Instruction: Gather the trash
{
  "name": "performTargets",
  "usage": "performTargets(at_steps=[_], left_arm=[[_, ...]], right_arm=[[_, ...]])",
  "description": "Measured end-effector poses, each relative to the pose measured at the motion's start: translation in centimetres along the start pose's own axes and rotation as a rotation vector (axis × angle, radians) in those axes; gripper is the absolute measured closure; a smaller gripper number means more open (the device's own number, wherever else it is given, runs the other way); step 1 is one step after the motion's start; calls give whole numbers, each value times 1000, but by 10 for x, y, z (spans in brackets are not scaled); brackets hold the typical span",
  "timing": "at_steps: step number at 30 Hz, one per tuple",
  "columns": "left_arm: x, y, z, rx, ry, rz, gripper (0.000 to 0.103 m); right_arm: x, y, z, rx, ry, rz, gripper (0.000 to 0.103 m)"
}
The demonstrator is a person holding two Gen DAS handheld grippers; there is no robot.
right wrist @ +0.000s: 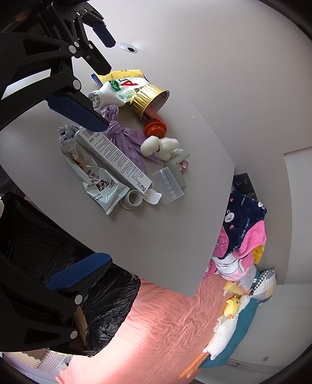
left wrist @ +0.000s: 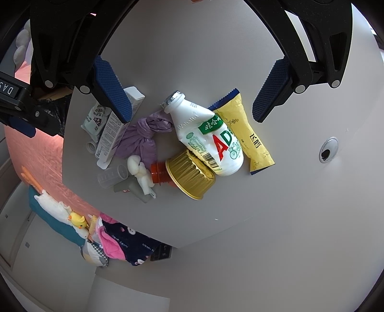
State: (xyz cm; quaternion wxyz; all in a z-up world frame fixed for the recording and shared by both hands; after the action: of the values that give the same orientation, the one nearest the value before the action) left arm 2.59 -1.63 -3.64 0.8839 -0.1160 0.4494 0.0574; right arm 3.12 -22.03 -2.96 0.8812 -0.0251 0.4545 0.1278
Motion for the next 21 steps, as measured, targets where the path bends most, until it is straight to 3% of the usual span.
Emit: performTargets(at_steps=[21], left_arm=[[12, 7, -1, -20, 22, -13, 6]], right_arm=[[15, -13, -11, 65, 41, 3, 3]])
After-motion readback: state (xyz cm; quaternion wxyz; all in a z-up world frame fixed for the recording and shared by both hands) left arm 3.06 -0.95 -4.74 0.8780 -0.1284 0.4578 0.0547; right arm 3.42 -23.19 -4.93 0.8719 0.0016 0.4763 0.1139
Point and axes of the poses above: each gripper's, at about its wrist camera, not at the fingertips, and x roughly the way its jaws point, y to its left, z to its top, the point moved 5 cm from there along x, roughly the way its jaws point, and after that the axes turned 8 degrees about -x, right-handed, at the moved point
